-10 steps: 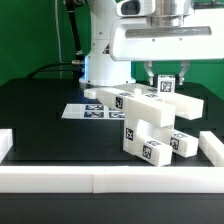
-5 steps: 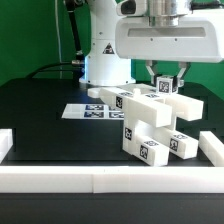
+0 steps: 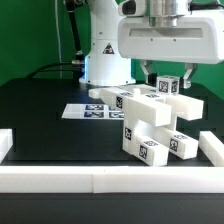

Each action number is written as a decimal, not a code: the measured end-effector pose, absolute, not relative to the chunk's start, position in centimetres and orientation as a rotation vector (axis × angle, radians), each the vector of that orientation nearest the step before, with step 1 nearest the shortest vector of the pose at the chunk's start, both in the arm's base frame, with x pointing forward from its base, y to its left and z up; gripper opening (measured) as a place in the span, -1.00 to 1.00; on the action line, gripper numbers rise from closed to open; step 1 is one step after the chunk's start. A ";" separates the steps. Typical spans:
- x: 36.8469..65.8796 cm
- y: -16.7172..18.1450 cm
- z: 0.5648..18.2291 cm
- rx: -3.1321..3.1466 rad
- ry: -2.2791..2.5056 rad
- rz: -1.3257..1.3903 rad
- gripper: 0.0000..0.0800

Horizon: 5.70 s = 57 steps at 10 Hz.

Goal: Assemble chair

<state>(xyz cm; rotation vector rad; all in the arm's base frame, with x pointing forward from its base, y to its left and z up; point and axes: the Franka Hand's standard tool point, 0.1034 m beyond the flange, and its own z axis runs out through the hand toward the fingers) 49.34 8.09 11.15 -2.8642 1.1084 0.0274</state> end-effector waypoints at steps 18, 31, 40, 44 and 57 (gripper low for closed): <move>49.3 8.2 11.1 -3.061 -0.476 -0.015 -0.02; 49.5 7.9 11.0 -3.060 0.444 0.006 0.43; 47.2 9.6 13.9 -3.012 0.542 0.055 0.62; 47.2 9.5 13.7 -3.015 0.543 0.057 0.62; 44.8 13.8 8.5 -3.033 0.805 0.083 0.62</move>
Offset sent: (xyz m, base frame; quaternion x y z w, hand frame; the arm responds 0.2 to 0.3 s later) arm 0.0036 0.0096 0.0034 -0.0035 -0.0012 -0.2621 0.9650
